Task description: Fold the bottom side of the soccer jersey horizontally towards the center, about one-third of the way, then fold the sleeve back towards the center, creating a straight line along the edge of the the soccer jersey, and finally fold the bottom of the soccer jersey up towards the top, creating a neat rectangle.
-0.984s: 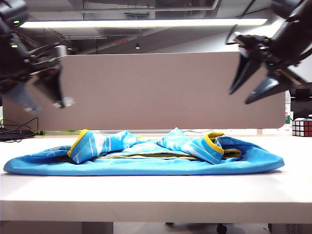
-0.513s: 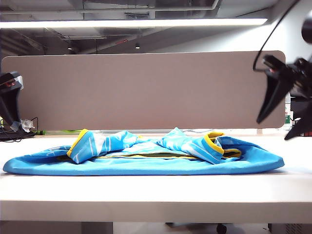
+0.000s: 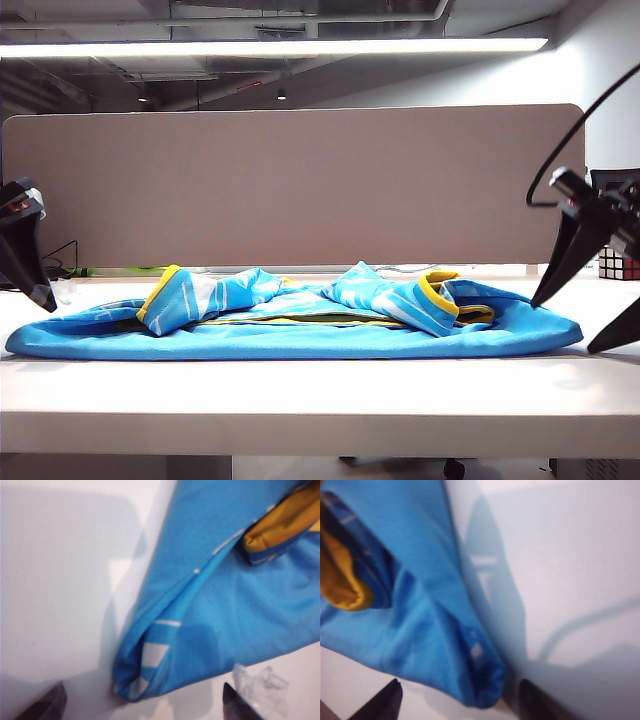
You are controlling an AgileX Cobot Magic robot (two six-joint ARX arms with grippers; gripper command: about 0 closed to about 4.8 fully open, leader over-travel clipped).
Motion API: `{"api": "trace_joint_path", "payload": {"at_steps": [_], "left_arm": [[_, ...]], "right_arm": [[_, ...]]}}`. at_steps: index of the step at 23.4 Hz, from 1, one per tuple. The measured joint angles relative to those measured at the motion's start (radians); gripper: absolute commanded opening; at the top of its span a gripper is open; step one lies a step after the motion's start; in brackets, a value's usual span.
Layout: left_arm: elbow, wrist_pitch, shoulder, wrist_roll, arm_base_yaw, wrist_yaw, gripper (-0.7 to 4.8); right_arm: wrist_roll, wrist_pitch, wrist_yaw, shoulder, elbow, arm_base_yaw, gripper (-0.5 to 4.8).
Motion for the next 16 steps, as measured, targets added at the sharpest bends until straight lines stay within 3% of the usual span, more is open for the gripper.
{"api": "trace_joint_path", "payload": {"at_steps": [12,16], "left_arm": [[-0.047,0.185,0.061,-0.072,0.001,0.158,3.89],[-0.044,0.217,0.12,-0.085,-0.016,0.242,3.23]], "right_arm": [[0.036,0.134,-0.081,0.092,0.014,0.007,3.14],[0.044,0.142,-0.081,0.093,0.013,0.007,3.14]]}}
